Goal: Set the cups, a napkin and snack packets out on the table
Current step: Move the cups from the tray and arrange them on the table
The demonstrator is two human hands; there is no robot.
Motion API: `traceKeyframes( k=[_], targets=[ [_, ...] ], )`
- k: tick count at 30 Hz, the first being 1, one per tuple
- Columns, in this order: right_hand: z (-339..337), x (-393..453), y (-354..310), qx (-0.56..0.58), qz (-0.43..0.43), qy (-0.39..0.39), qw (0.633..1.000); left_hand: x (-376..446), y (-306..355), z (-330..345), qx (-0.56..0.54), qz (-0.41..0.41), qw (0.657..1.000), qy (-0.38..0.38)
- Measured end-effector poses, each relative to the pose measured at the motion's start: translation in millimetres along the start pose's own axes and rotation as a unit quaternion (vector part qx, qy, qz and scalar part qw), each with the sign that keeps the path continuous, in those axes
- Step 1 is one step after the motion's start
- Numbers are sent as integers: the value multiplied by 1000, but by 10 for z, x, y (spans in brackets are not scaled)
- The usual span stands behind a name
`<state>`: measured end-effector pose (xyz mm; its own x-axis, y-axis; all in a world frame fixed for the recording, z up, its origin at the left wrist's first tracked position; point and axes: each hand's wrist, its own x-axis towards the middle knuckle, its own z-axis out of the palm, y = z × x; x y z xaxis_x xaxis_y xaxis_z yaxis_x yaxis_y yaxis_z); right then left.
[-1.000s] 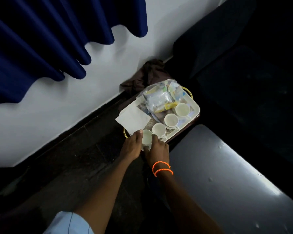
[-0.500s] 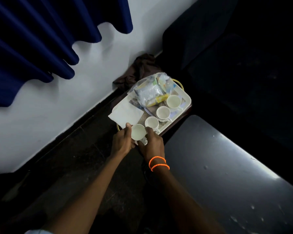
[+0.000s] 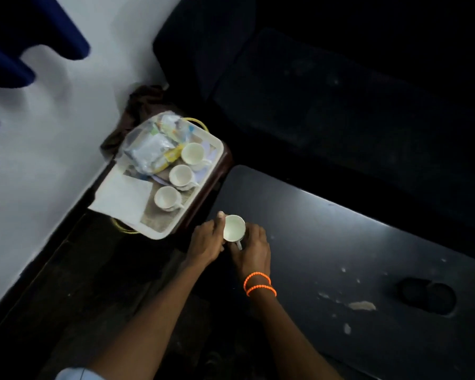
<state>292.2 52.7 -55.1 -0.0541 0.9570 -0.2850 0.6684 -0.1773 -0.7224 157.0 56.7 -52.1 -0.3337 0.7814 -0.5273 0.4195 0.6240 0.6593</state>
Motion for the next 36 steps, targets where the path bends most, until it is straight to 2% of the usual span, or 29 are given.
traceKeyframes(
  k=[8, 12, 22, 33, 36],
  targets=[
    [-342, -346, 886, 14, 159, 57, 985, -164, 292, 913, 112, 47, 979, -164],
    [-352, -569, 1148, 23, 219, 68, 973, -258, 245, 1198, 148, 51, 965, -208],
    [-324, -836, 1467, 28, 269, 68, 960, -399, 48, 1542, 190, 43, 948, -251],
    [-298, -926, 1506, 23, 270, 68, 960, -477, -80, 1568, 176, 61, 947, -262],
    [-324, -896, 1503, -36, 258, 50, 964, -456, -130, 1541, 172, 53, 950, -257]
  ],
)
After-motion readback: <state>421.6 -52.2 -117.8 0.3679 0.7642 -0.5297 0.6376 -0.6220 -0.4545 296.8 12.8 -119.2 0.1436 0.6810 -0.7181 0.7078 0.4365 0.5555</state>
